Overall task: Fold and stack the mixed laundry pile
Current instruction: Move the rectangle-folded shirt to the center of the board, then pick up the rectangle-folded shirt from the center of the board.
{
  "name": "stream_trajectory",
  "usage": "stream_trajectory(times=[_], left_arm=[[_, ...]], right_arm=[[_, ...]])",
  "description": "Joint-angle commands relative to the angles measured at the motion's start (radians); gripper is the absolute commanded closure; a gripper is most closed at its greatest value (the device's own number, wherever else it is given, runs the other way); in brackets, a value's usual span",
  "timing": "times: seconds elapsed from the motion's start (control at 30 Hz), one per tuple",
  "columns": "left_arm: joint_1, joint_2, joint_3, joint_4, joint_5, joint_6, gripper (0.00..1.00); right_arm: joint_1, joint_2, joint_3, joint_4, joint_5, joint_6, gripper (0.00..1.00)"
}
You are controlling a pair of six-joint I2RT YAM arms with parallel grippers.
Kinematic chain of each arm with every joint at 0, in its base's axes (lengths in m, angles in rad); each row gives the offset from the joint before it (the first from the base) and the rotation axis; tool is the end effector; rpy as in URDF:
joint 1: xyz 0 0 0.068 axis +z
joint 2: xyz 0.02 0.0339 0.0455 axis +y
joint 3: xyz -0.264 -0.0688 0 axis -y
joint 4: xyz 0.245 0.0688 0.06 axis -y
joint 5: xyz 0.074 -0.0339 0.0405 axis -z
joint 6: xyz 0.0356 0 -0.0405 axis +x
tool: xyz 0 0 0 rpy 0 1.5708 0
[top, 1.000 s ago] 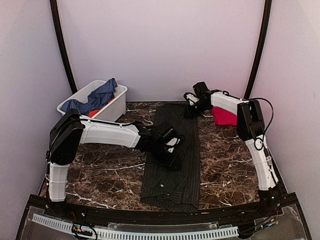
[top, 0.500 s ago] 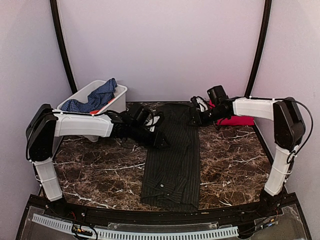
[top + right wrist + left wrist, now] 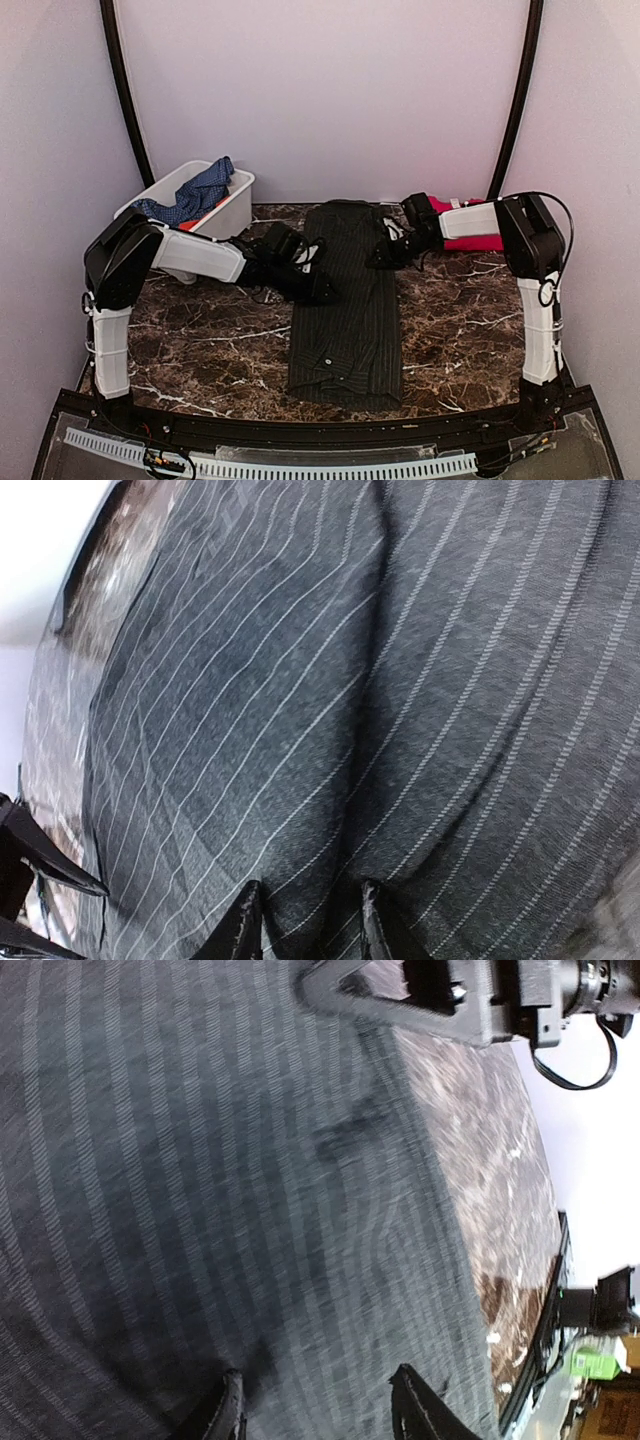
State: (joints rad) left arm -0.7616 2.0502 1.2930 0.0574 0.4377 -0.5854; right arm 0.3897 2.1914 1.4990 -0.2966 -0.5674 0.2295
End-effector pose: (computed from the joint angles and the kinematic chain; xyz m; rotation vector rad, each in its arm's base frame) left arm 0.3097 -0.3162 0.1546 0.4729 2.4430 -1.1486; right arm 0.4160 0.1915 0.1311 -0.4339 2.5716 0.9585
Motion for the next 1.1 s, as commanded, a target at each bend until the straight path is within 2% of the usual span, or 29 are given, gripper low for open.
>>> stream_trajectory(times=[0.0, 0.13, 0.23, 0.33, 0.4, 0.53, 0.67, 0.73, 0.87, 1.07], left_arm=[[0.059, 0.065, 0.022, 0.049, 0.017, -0.022, 0.51], [0.106, 0.105, 0.068, 0.076, 0.075, -0.036, 0.51], [0.107, 0.065, 0.080, 0.047, 0.113, -0.014, 0.45], [0.106, -0.022, 0.000, 0.061, 0.118, -0.021, 0.38], [0.103, -0.105, -0.073, 0.056, 0.099, -0.022, 0.35], [0.092, -0.278, -0.256, 0.028, 0.055, -0.046, 0.34], [0.035, -0.415, -0.446, 0.007, 0.017, -0.092, 0.35], [0.002, -0.462, -0.517, -0.001, 0.001, -0.121, 0.35], [-0.054, -0.475, -0.633, 0.111, 0.016, -0.210, 0.36], [-0.091, -0.425, -0.702, 0.273, 0.035, -0.303, 0.36]], right_arm=[[-0.037, 0.087, 0.150, -0.044, -0.009, -0.028, 0.68], [-0.037, 0.024, 0.201, -0.065, -0.055, -0.038, 0.59], [-0.035, -0.098, 0.137, -0.052, -0.128, -0.007, 0.52], [-0.030, -0.259, -0.053, 0.004, -0.186, 0.043, 0.46], [-0.026, -0.363, -0.158, 0.029, -0.205, 0.082, 0.45], [-0.006, -0.565, -0.403, 0.028, -0.174, 0.116, 0.45], [0.029, -0.728, -0.636, 0.040, -0.175, 0.178, 0.47], [0.059, -0.777, -0.713, 0.042, -0.159, 0.205, 0.47], [0.074, -0.823, -0.854, 0.111, -0.152, 0.277, 0.46], [0.096, -0.768, -0.990, 0.286, -0.188, 0.375, 0.46]])
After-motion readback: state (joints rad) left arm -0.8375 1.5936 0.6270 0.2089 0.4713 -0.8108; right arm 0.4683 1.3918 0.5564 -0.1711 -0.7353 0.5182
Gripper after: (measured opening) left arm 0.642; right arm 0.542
